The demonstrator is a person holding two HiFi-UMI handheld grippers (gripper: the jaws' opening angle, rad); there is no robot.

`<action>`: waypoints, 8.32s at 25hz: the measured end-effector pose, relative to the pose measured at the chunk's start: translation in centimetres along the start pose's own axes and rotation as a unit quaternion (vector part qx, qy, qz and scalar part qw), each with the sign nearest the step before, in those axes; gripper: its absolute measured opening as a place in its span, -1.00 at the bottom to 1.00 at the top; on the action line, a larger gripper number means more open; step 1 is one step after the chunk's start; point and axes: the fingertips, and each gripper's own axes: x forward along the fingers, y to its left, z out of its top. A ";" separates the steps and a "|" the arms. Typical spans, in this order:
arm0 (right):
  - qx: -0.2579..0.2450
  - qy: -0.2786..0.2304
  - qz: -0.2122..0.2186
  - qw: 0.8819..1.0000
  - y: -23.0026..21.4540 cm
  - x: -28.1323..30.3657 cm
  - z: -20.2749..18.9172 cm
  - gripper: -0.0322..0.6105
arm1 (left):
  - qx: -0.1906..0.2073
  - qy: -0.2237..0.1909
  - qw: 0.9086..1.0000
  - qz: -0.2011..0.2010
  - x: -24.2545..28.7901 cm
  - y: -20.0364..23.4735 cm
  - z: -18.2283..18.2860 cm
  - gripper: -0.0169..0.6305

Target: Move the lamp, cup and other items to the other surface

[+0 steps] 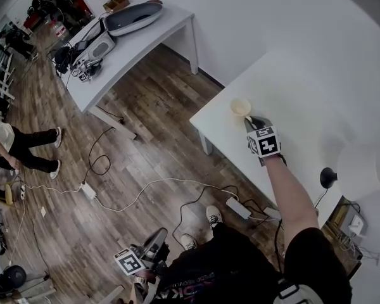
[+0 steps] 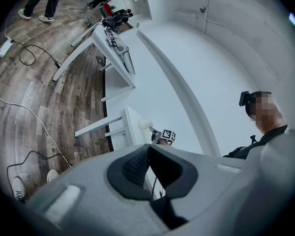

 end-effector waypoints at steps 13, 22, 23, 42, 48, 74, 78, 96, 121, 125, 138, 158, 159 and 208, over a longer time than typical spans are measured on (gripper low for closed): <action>0.014 -0.038 -0.020 0.999 3.1 -5.2 1.2 -0.74 | 0.016 0.031 0.999 -0.029 -2.8 0.2 0.9 -0.97; 0.035 -0.075 -0.053 0.995 7.6 -12.1 2.1 -0.74 | 0.038 0.056 0.996 -0.062 -7.4 0.3 1.4 -0.97; 0.038 -0.081 -0.054 0.994 8.2 -13.1 2.2 -0.74 | 0.040 0.058 0.995 -0.068 -7.7 0.2 1.3 -0.97; 0.091 -0.101 -0.140 0.981 17.1 -32.2 -9.1 -0.74 | 0.067 0.216 0.960 -0.164 -11.3 -1.7 -5.4 -0.97; 0.132 -0.100 -0.191 0.967 17.2 -37.9 -13.3 -0.74 | 0.074 0.281 0.938 -0.187 -10.1 -2.6 -8.2 -0.97; 0.264 -0.082 -0.397 0.875 6.8 -68.0 -37.5 -0.74 | 0.109 0.513 0.814 -0.250 0.3 -15.5 -33.3 -0.97; 0.298 -0.080 -0.441 0.843 6.4 -74.1 -43.5 -0.74 | 0.106 0.539 0.799 -0.245 0.3 -16.5 -37.9 -0.97; 0.398 -0.010 -0.553 0.732 8.7 -92.1 -68.3 -0.74 | 0.124 0.633 0.729 -0.228 -2.1 -19.1 -55.1 -0.97; 0.538 0.049 -0.534 0.651 4.3 -84.4 -89.4 -0.74 | 0.150 0.640 0.747 -0.100 -3.0 -14.3 -55.0 -0.97; 0.538 0.052 -0.526 0.656 4.9 -84.1 -90.4 -0.74 | 0.149 0.646 0.742 -0.096 -3.4 -14.3 -55.8 -0.97; 0.552 0.093 -0.492 0.667 7.2 -83.0 -92.2 -0.69 | 0.133 0.649 0.741 -0.110 -3.9 -14.5 -57.3 -0.97; 0.495 0.034 -0.562 0.662 12.0 -90.5 -75.0 -0.89 | 0.103 0.570 0.788 -0.208 -3.9 -14.6 -46.7 -0.97; 0.476 0.017 -0.555 0.683 11.3 -90.1 -71.7 -0.89 | 0.101 0.562 0.792 -0.216 -3.9 -14.7 -45.6 -0.97; 0.247 -0.068 0.188 0.948 47.0 -42.3 -18.7 -0.89 | 0.060 0.374 0.883 -0.276 -9.9 -8.1 -19.4 -0.97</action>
